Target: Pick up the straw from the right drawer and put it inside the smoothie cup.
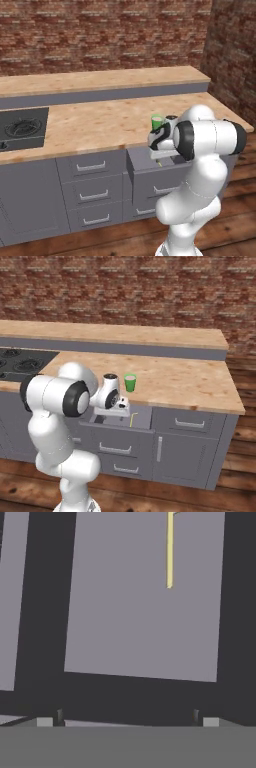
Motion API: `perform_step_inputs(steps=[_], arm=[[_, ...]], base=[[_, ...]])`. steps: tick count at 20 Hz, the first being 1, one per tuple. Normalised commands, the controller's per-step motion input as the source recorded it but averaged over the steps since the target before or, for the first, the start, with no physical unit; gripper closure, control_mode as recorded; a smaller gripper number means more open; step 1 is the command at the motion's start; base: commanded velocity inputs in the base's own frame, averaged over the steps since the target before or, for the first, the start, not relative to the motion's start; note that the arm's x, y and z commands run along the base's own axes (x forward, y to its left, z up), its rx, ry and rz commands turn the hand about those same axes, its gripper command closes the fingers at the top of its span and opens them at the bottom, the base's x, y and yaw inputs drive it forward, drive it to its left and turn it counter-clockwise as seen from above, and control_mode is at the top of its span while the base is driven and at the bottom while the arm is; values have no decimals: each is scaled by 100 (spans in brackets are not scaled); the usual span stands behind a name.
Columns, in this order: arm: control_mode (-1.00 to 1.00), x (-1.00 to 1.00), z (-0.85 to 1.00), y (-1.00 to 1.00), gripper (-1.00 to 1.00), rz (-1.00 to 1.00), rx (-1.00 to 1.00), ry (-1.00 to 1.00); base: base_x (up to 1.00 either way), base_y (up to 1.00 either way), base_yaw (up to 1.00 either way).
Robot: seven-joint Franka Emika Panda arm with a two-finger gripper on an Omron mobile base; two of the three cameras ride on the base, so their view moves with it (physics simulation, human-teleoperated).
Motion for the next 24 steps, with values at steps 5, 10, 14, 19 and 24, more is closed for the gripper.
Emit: perform_step_inputs(steps=[5,10,14,19,24], arm=[[-100,35,-17,-13,-100,0,0,0],[-100,34,-12,-11,-100,0,0,0],[-100,30,-18,-2,-100,0,0,0],[-100,23,-33,0,-100,0,0,0],[-100,26,-40,-2,-100,0,0,0]], base=[[0,0,0],[0,0,0],[0,0,0],[0,0,0],[0,0,0]])
